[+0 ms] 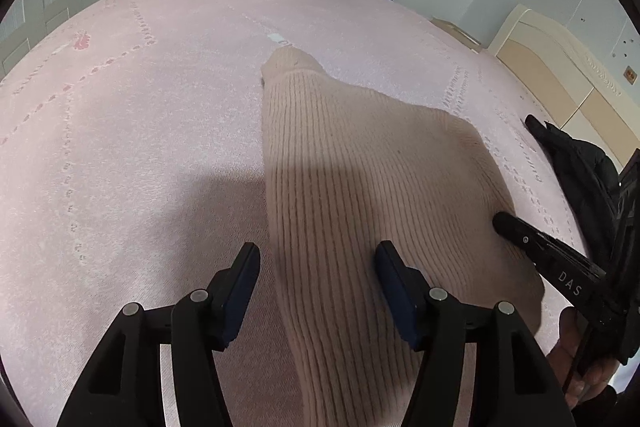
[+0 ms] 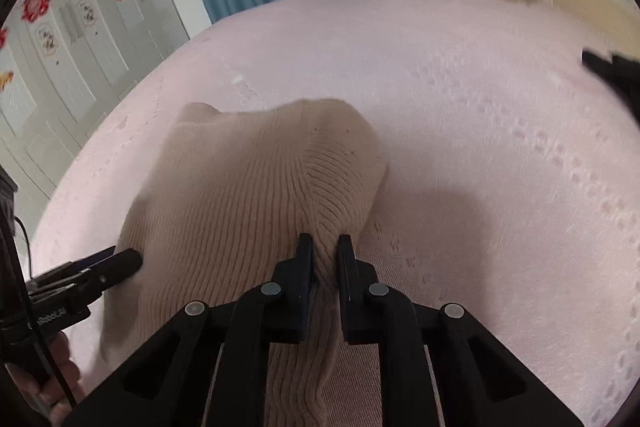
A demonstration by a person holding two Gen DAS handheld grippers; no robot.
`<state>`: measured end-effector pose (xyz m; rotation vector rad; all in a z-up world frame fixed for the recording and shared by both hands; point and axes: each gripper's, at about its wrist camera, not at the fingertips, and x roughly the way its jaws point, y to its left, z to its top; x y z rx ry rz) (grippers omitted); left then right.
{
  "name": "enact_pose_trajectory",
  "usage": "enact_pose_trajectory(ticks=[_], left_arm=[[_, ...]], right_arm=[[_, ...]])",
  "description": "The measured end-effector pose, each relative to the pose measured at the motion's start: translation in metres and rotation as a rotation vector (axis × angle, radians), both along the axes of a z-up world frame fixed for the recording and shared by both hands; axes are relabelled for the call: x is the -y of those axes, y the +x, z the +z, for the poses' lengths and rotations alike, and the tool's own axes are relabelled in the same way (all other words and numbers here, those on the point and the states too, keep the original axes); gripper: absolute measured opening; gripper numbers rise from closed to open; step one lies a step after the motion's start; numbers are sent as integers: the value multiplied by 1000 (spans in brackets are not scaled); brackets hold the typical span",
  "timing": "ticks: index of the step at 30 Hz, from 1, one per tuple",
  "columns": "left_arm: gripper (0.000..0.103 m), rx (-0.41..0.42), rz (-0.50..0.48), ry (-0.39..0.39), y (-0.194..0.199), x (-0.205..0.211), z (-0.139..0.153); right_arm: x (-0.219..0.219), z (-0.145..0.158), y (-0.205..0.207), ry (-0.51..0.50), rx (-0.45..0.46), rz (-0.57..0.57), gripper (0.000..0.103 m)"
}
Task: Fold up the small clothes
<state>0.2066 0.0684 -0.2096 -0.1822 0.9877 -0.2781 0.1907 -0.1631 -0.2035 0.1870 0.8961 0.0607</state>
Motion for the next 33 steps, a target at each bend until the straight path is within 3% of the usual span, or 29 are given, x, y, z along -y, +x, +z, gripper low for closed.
enact_pose_trajectory(ticks=[4,8,12,17,18,25,29,31,33], left_arm=[[56,33,-35,18,-6,4,6],[57,-9,-35,11,1,8,2],[55,-23,-24,17,-1,6,18],[57,-22,-4,40,-18,5,43],[57,-13,15,59,-25,5,54],[79,67,81,139,-73,7,114],[81,103,93,181,-104,11,145],[86,120,97,182,-119,12,158],[88,128,88,174,-134,14,169]], right_arm=[[19,9,-15,160,98,-13,9],[24,-19,1,149,-34,-57,9],[18,3,-3,80,-45,-65,29],[15,47,-20,-25,-35,-86,34],[14,55,-25,-45,-45,-90,44],[12,110,-81,-86,-68,-118,58],[4,131,-113,-133,-68,-113,62],[3,141,-129,-130,-62,-122,81],[1,153,-147,-130,-30,-126,92]])
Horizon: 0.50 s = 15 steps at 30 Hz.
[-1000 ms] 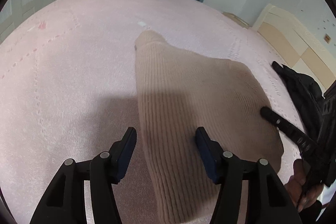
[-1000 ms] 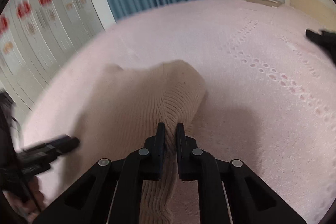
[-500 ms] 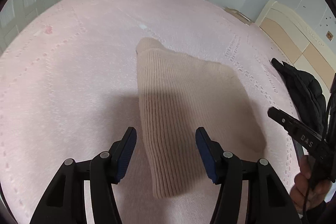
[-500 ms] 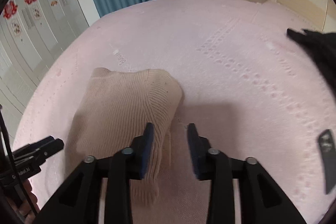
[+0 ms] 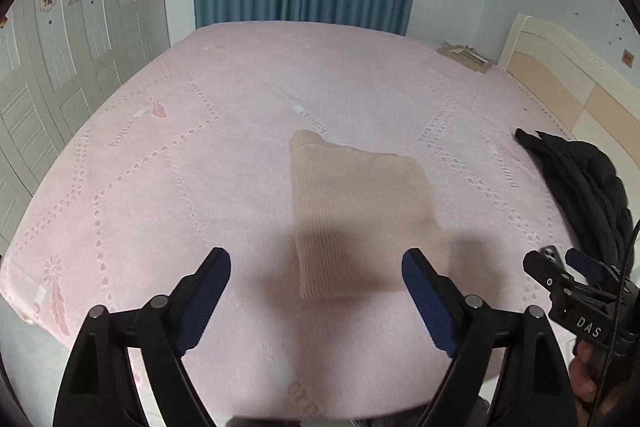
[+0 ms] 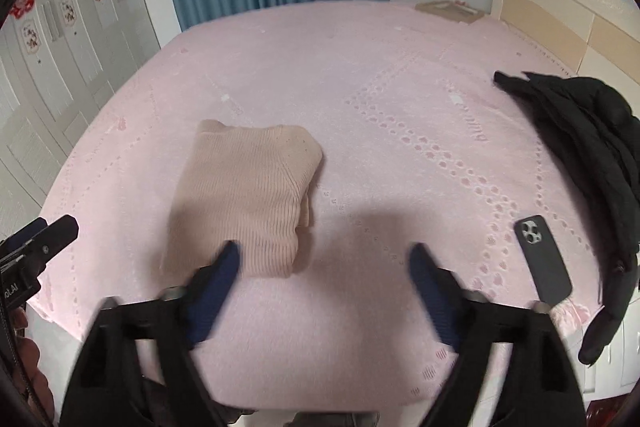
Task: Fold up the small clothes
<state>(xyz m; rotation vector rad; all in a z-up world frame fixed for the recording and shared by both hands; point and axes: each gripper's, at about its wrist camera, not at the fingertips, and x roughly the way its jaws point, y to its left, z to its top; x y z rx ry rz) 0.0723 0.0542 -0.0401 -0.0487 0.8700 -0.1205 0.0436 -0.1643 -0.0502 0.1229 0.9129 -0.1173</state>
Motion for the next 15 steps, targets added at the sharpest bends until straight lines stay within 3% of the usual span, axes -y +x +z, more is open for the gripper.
enact_pose_trajectory(ticks=[3,15], left_arm=[[89,15,0,8,-18,1,11],[92,47,8,28,-53,-2,32]], right_arm=[[-3,15,-22,-34,27,-9,98],[-5,39,-62,-31,38,-21,98]])
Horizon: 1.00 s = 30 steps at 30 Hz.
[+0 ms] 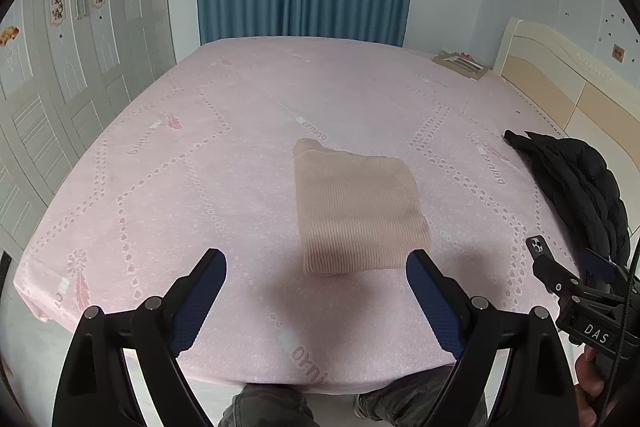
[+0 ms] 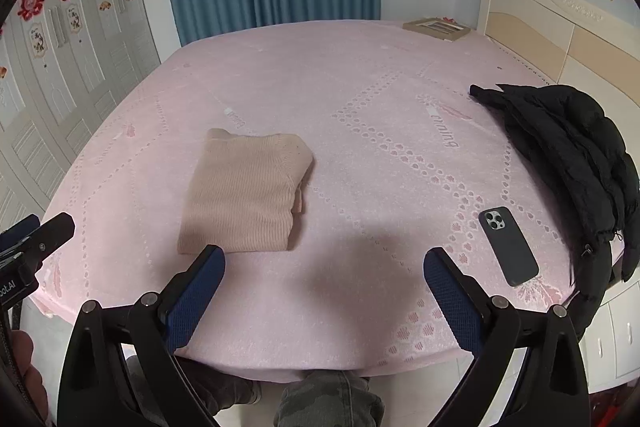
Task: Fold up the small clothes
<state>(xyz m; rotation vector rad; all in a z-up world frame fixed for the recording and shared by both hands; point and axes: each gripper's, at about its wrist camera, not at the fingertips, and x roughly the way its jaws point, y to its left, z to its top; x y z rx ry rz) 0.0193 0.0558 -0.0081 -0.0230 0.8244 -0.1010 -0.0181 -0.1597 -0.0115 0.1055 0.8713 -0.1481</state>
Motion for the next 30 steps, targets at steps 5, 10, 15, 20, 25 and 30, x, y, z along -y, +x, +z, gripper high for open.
enact_pose_trajectory(ticks=[5,10,15,20,25,30], left_arm=[[92,-1,16,-16,-3,-5,2],[92,8,17,-9,-6,-7,3],[92,12,13,-10,-9,-7,4],[92,11,10,-12,-11,-6,4],[92,12,6,-9,-12,-9,6],[92,11,7,-10,-13,-10,7]], right_arm=[[-3,5,-3,0,6,3,98],[-6,10,-9,-5,17,5,98],[-9,13,-10,-3,20,3,98],[-11,16,-11,-9,20,4,98],[-13,18,-12,-11,22,5,98],[-13,19,-12,-7,22,-1,98]])
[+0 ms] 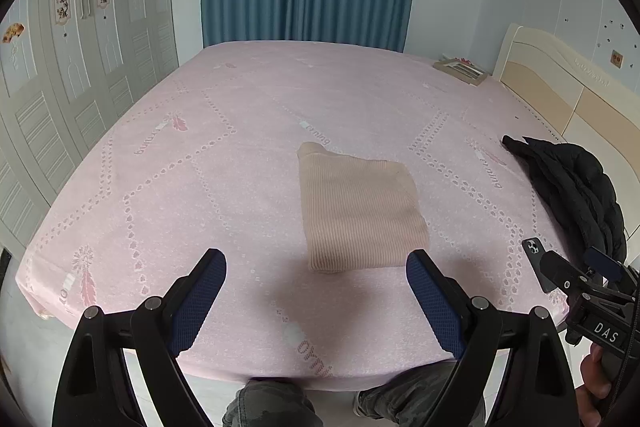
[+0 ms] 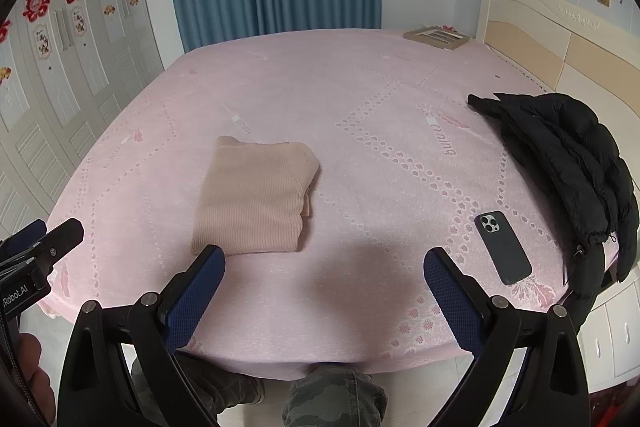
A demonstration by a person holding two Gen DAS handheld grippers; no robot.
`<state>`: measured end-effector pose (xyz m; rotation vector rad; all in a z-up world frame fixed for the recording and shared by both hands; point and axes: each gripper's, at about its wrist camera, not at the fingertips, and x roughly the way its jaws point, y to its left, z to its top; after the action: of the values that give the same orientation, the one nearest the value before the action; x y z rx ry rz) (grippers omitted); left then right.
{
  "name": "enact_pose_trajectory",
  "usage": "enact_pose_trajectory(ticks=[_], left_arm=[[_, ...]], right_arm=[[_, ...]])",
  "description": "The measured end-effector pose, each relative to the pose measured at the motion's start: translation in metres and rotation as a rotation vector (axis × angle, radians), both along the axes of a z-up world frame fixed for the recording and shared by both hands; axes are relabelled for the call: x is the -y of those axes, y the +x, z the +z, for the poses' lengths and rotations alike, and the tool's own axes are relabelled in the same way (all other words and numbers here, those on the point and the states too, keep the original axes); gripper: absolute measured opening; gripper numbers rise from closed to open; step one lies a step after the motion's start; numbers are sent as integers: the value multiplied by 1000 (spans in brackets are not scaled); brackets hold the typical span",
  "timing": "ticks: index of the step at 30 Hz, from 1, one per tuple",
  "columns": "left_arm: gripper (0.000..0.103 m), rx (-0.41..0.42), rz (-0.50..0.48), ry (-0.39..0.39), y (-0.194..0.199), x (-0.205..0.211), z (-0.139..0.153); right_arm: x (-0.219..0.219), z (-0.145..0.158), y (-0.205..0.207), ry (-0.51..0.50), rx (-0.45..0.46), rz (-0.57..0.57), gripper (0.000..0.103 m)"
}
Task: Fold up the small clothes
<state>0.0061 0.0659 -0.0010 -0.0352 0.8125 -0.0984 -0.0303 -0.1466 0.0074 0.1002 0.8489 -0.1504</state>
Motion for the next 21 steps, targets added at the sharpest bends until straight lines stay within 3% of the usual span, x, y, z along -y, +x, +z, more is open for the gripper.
enact_pose_trajectory(ticks=[21], left_arm=[[92,0,10,-9,2,-6,1]], right_arm=[[-5,4,-5,-1,3,3,98]])
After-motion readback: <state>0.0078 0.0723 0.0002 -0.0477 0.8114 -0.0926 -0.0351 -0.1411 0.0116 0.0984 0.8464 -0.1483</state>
